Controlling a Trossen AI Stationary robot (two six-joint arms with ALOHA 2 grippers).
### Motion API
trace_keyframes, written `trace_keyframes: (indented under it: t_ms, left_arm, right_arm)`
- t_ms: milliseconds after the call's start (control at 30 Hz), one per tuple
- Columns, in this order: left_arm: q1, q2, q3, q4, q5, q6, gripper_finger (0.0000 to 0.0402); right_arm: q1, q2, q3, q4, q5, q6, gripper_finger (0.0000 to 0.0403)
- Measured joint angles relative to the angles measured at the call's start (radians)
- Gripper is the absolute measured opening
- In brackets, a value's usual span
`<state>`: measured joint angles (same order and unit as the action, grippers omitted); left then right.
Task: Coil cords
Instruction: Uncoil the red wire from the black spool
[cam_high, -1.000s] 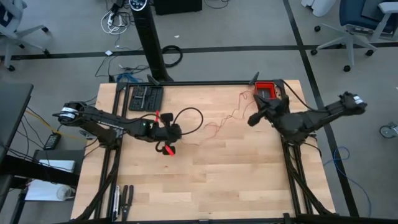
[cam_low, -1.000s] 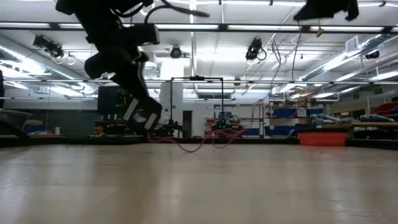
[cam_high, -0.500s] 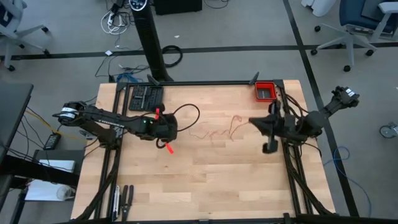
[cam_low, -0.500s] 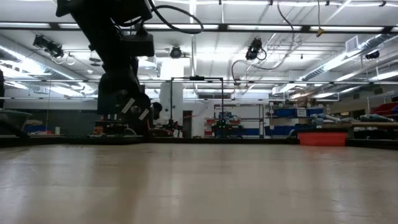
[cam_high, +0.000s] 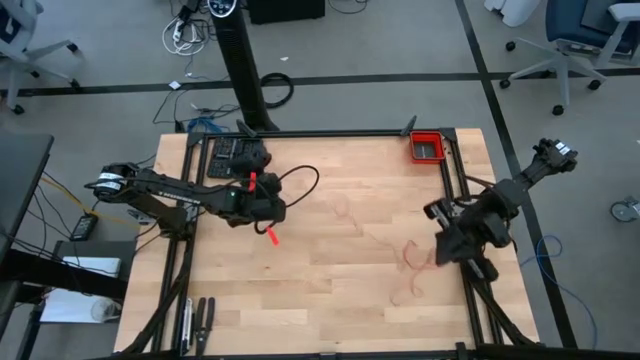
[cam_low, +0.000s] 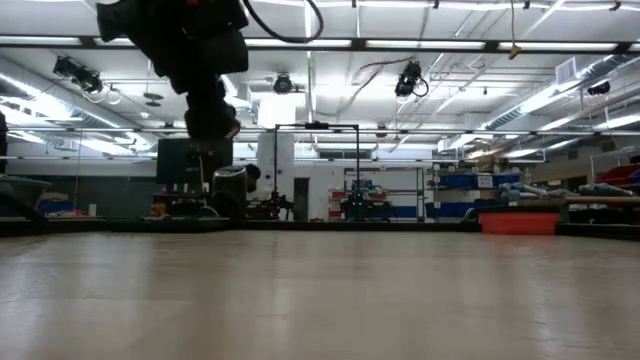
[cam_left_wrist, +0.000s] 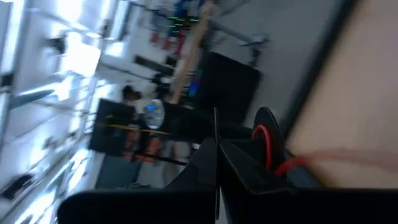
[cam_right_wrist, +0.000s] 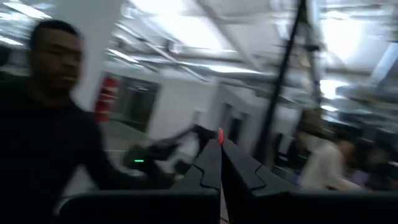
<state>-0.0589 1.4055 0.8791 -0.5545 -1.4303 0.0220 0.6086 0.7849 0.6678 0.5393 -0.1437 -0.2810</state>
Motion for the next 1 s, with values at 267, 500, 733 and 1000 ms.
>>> trace_keyframes:
  t_ms: [267, 500, 733, 1000]
  left_arm:
    - [0.000, 0.000, 0.000, 0.241, -0.084, -0.027, 0.0010]
    - [-0.003, 0.000, 0.000, 0.742, -0.027, -0.026, 0.0010]
    - [-0.041, 0.000, 0.000, 1.019, 0.272, -0.032, 0.0010]
    - [-0.066, 0.000, 0.000, 1.112, 0.687, -0.029, 0.0010]
  right_arm:
    - [-0.014, 0.001, 0.000, -0.107, -0.113, 0.045, 0.0000]
    - [-0.101, 0.068, 0.000, -0.312, -0.111, 0.150, 0.0000]
    - [-0.237, 0.167, 0.000, -0.579, -0.053, 0.340, 0.0000]
    - [-0.440, 0.232, 0.000, -0.864, 0.360, 0.551, 0.0002]
